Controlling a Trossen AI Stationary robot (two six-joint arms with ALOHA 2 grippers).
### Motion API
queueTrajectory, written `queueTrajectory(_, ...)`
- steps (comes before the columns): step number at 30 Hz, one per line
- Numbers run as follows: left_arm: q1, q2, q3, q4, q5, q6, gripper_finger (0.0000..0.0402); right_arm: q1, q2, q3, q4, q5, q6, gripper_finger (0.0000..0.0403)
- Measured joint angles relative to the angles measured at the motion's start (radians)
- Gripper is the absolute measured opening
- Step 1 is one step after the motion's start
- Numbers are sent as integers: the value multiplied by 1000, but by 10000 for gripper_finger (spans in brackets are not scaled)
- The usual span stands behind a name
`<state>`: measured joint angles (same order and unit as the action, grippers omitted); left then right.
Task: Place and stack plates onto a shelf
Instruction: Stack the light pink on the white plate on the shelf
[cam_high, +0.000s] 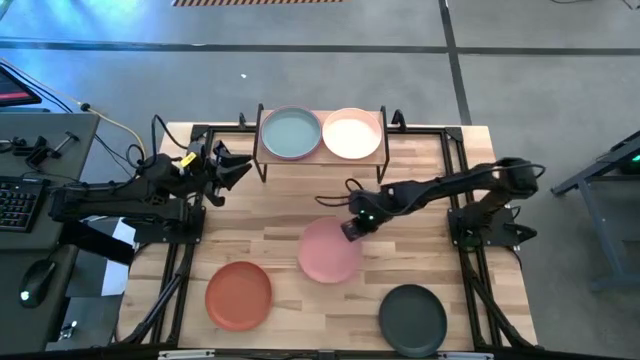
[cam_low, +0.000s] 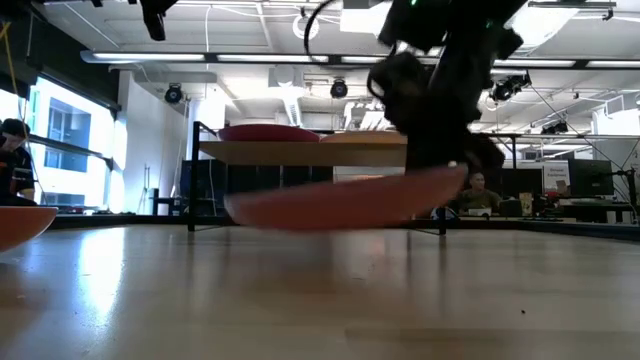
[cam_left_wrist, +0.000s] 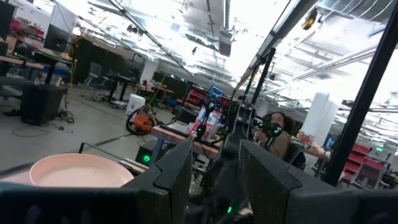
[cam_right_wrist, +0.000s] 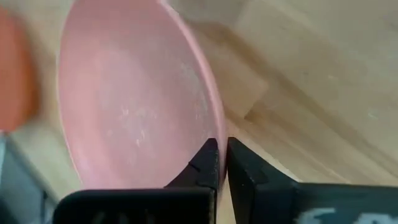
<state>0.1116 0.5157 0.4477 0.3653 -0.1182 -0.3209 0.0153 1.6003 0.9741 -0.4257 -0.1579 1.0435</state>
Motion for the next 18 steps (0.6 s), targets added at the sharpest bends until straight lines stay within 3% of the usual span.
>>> queueTrajectory(8, 0, 0, 0, 0, -14, -7, 122, -17, -226, 0, -58, -8, -145, 0)
queueTrajectory(18, 0, 1, 0, 0, -27, -8, 122, -17, -402, 0, -215, -69, -287, 0)
